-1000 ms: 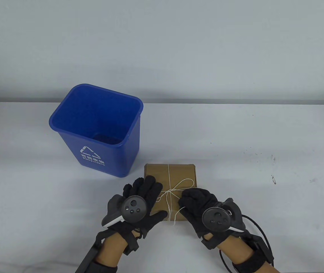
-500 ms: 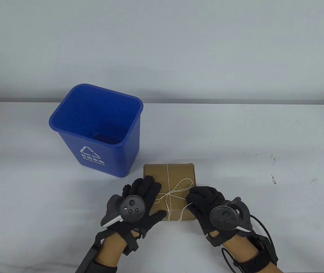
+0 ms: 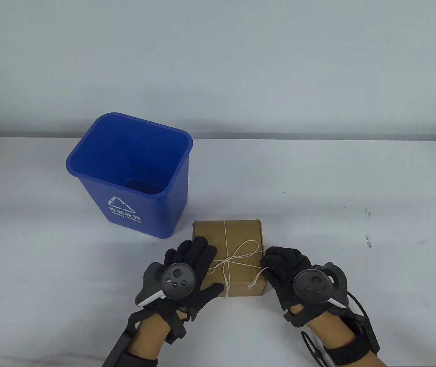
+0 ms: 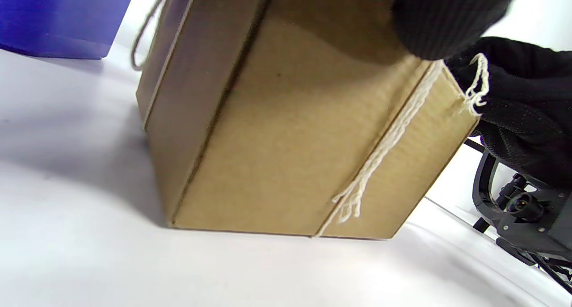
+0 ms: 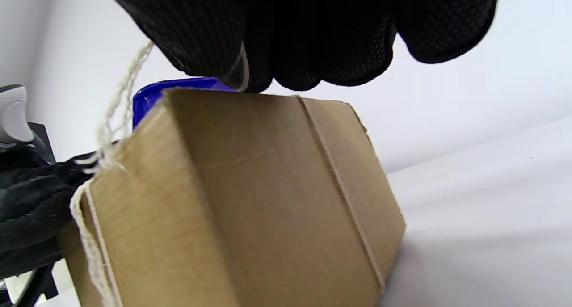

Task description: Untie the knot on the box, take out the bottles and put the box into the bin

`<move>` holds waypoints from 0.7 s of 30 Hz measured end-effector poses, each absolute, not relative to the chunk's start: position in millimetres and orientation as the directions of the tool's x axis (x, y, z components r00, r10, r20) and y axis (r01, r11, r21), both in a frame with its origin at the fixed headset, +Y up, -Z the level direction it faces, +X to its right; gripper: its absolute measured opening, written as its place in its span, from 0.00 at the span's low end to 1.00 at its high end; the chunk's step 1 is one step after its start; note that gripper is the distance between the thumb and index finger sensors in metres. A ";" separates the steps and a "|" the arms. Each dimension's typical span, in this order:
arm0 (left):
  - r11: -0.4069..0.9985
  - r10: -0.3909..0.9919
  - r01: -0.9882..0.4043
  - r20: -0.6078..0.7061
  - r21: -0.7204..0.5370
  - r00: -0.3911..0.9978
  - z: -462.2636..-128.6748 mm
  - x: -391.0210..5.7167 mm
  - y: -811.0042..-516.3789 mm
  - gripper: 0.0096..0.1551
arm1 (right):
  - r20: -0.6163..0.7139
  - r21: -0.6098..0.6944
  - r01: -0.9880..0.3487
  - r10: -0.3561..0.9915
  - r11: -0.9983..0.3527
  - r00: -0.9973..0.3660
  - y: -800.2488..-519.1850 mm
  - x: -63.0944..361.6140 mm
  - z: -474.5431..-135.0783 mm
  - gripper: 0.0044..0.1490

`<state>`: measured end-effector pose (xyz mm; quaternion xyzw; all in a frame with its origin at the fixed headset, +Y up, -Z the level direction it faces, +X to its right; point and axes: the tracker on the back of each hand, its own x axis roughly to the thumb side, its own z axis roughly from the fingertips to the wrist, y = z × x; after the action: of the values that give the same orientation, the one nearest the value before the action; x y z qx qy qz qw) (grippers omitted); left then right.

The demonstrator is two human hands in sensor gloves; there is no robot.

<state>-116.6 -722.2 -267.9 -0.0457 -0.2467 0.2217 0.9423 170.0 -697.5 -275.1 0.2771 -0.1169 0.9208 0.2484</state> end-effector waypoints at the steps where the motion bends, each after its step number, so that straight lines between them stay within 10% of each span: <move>1: 0.897 0.442 -0.396 0.444 -0.196 0.780 -267.8 -116.7 -722.3 0.56 | 0.563 -0.084 -0.510 0.381 -0.856 -0.733 -698.3 171.8 -276.4 0.22; 21: 0.895 0.445 -0.395 0.439 -0.205 0.781 -267.2 -116.2 -723.6 0.56 | 0.494 -0.073 -0.485 0.390 -0.872 -0.777 -702.4 193.2 -289.1 0.22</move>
<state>-116.2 -723.6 -267.2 -0.0510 -0.2449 0.2230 0.9422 193.2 -702.4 -289.1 0.2391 -0.0987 0.9374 0.2334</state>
